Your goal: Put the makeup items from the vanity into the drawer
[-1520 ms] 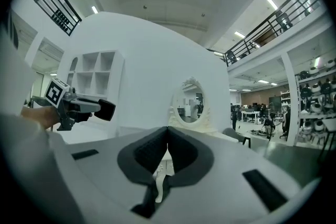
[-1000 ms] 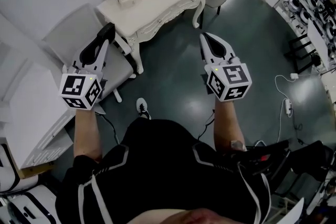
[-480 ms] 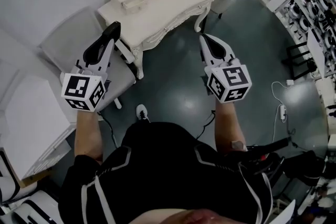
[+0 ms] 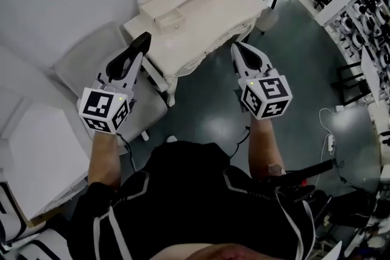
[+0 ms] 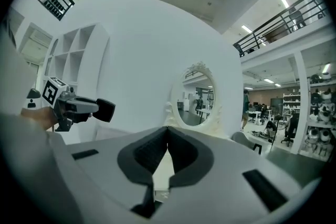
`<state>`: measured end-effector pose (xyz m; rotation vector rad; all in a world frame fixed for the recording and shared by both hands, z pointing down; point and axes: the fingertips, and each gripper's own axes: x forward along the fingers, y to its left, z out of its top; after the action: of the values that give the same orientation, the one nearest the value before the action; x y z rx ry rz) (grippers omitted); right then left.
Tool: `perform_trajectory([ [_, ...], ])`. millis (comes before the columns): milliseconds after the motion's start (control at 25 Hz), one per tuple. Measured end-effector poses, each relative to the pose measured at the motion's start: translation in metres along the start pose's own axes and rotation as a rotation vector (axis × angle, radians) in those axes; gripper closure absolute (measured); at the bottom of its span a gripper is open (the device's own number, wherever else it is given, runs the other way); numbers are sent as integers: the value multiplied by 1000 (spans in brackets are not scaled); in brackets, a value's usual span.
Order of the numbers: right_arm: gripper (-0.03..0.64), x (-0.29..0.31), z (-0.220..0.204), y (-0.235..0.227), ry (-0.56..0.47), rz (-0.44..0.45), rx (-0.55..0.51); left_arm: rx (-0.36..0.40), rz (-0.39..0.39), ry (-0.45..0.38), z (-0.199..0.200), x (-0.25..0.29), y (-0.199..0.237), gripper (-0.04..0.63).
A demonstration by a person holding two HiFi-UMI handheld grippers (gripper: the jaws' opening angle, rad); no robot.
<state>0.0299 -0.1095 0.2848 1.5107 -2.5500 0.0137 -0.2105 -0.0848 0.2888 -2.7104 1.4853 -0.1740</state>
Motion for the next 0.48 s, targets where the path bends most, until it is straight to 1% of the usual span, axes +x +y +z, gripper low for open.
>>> perform_trajectory([
  [120,612,22,7,4,-5,18,-11,2,1,6,1,9,18,506],
  [280,612,50,10,-3,-14,27,-7,11,14,14,0,27,33,506],
  [480,612,99,6,-16,-3,88,-37,18,58,1,0,58,51,506],
])
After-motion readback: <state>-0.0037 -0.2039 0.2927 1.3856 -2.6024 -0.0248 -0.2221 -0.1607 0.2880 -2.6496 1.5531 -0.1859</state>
